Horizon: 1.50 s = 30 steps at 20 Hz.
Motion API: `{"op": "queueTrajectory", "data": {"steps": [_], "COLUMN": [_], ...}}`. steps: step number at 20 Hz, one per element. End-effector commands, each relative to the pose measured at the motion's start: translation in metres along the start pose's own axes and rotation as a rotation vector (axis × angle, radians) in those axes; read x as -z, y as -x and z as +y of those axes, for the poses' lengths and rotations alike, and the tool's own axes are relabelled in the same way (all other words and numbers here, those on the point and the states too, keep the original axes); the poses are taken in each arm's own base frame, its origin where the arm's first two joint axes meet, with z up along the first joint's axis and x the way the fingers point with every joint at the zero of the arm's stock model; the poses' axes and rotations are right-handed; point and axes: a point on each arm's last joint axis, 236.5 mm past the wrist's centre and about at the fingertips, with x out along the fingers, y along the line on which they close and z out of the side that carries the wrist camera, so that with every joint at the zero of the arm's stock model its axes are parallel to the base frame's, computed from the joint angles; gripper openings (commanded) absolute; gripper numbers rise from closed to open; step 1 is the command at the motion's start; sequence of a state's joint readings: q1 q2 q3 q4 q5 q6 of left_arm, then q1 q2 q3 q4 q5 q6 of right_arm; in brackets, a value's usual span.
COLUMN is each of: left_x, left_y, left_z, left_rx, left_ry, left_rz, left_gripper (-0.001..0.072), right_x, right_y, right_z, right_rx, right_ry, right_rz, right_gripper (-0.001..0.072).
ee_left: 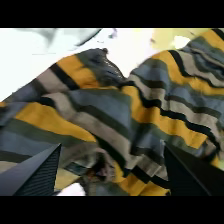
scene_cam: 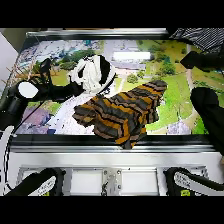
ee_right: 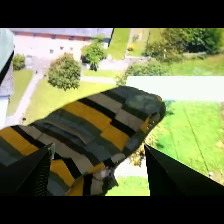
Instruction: Fold the clothes and pants, and hang the long-sleeved shirts on hangers.
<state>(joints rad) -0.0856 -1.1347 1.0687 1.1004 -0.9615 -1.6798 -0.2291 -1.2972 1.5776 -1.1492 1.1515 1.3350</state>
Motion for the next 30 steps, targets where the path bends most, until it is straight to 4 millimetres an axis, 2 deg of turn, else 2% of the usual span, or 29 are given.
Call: {"op": "queueTrajectory", "data": {"steps": [1, 2, 5, 7, 9, 11, 13, 15, 18, 19, 21, 22, 23, 24, 25, 27, 29, 30], "left_x": [0.003, 0.011, 0.045, 0.070, 0.083, 0.086, 0.087, 0.087, 0.086, 0.086, 0.086, 0.085, 0.084, 0.078, 0.073, 0.064, 0.075, 0.087], "left_y": [-0.003, -0.008, -0.036, -0.062, -0.085, -0.102, -0.115, -0.124, -0.130, -0.130, -0.130, -0.128, -0.125, -0.119, -0.111, -0.087, -0.065, -0.058], "left_z": [0.065, 0.081, 0.129, 0.141, 0.140, 0.134, 0.128, 0.122, 0.114, 0.113, 0.113, 0.114, 0.114, 0.112, 0.108, 0.102, 0.089, 0.081], "left_rx": [-0.120, -0.138, -0.192, -0.188, -0.152, -0.123, -0.120, -0.113, -0.107, -0.106, -0.106, -0.105, -0.104, -0.099, -0.094, -0.104, -0.094, -0.086], "left_ry": [0.078, 0.116, 0.227, 0.304, 0.334, 0.328, 0.308, 0.290, 0.267, 0.263, 0.264, 0.270, 0.269, 0.263, 0.235, 0.166, 0.106, 0.084], "left_rz": [0.034, 0.045, 0.089, 0.163, 0.218, 0.252, 0.283, 0.309, 0.314, 0.314, 0.315, 0.314, 0.311, 0.296, 0.277, 0.250, 0.254, 0.257], "left_gripper": [0.0689, 0.0689, 0.0689, 0.0689, 0.0688, 0.0688, 0.0688, 0.0688, 0.0685, 0.0549, 0.0182, 0.0018, 0.0011, 0.0011, 0.0011, 0.0011, 0.0011, 0.0011], "right_x": [0.055, 0.076, 0.162, 0.225, 0.279, 0.318, 0.344, 0.360, 0.376, 0.381, 0.389, 0.391, 0.391, 0.386, 0.377, 0.337, 0.263, 0.216], "right_y": [-0.004, -0.008, -0.029, -0.044, -0.054, -0.063, -0.068, -0.072, -0.081, -0.083, -0.089, -0.093, -0.096, -0.100, -0.102, -0.100, -0.090, -0.079], "right_z": [-0.015, -0.015, -0.001, 0.012, 0.033, 0.056, 0.081, 0.103, 0.130, 0.137, 0.151, 0.154, 0.154, 0.149, 0.141, 0.099, 0.033, 0.002], "right_rx": [0.032, 0.028, -0.028, -0.066, -0.113, -0.155, -0.197, -0.231, -0.269, -0.282, -0.304, -0.304, -0.299, -0.286, -0.265, -0.138, 0.075, 0.170], "right_ry": [0.013, -0.005, -0.070, -0.100, -0.112, -0.107, -0.097, -0.060, -0.014, -0.016, -0.030, -0.033, -0.033, -0.020, 0.014, 0.100, 0.202, 0.219], "right_rz": [0.165, 0.205, 0.366, 0.501, 0.613, 0.673, 0.701, 0.723, 0.749, 0.759, 0.771, 0.769, 0.761, 0.743, 0.727, 0.705, 0.615, 0.538], "right_gripper": [0.0616, 0.0616, 0.0616, 0.0617, 0.0617, 0.0617, 0.0617, 0.0617, 0.0617, 0.0617, 0.0616, 0.0593, 0.0390, 0.0054, 0.0012, 0.0011, 0.0011, 0.0010]}}
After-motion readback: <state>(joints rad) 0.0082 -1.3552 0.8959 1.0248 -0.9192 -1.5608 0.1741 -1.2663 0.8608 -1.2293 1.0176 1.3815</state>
